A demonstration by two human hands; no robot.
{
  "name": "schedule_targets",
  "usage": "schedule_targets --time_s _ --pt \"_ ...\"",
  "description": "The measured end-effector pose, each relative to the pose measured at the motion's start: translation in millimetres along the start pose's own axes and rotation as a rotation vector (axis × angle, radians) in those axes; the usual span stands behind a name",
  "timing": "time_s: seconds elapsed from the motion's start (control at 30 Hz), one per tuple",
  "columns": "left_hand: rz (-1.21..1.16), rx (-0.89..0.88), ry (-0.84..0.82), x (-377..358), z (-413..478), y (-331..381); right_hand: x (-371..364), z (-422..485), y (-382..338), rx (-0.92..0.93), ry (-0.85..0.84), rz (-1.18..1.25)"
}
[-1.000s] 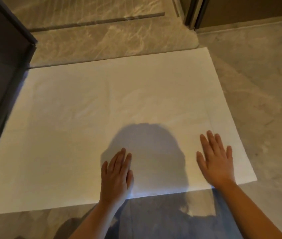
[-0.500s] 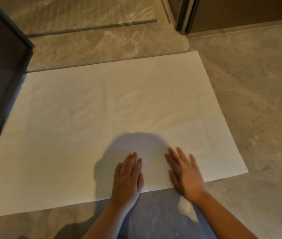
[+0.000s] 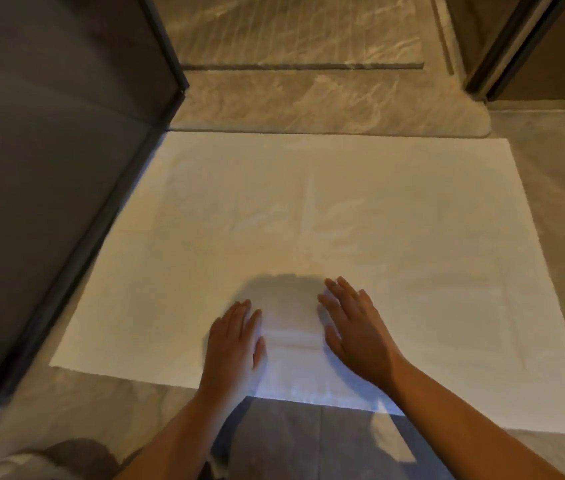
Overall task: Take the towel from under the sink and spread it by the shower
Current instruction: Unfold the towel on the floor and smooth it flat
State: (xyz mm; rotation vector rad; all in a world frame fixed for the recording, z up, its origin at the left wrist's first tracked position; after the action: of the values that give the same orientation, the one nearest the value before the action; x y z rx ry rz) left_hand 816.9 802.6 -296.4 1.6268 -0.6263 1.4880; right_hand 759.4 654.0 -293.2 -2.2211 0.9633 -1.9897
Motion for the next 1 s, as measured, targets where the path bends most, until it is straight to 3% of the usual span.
schedule_targets --time_s 0.27,0.47,0.67,0.8,0.9,1.0 --pt "-0.002 0.184 0.019 -7 -14 -83 -58 53 -117 0.330 -0.113 -0.132" --pt "0.026 0.331 0.023 -7 -39 -141 -92 70 -158 0.395 -0.192 -0.201" --pt "0.056 0.510 -0.095 2 -84 -205 -100 77 -164 0.381 -0.192 -0.189" --pt "0.039 0.471 0.024 26 -73 -209 -84 83 -155 0.351 -0.179 -0.134" --pt "0.046 0.327 0.145 33 -31 -193 -58 94 -125 0.225 -0.093 -0.093" --pt "0.032 0.228 0.031 15 23 -183 -35 104 -77 0.060 -0.040 -0.156"
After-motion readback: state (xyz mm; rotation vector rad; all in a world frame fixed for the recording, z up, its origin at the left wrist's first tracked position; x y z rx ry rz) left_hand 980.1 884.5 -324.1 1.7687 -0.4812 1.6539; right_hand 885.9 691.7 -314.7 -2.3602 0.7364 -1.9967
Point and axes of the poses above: each hand's wrist, its own z-axis towards the middle knuckle, its own x-axis out of the back of the hand, y = z × x, the point moved 9 cm from there along z, towards the middle knuckle, and after that the axes turned 15 degrees about -x, right-handed, at the moved point
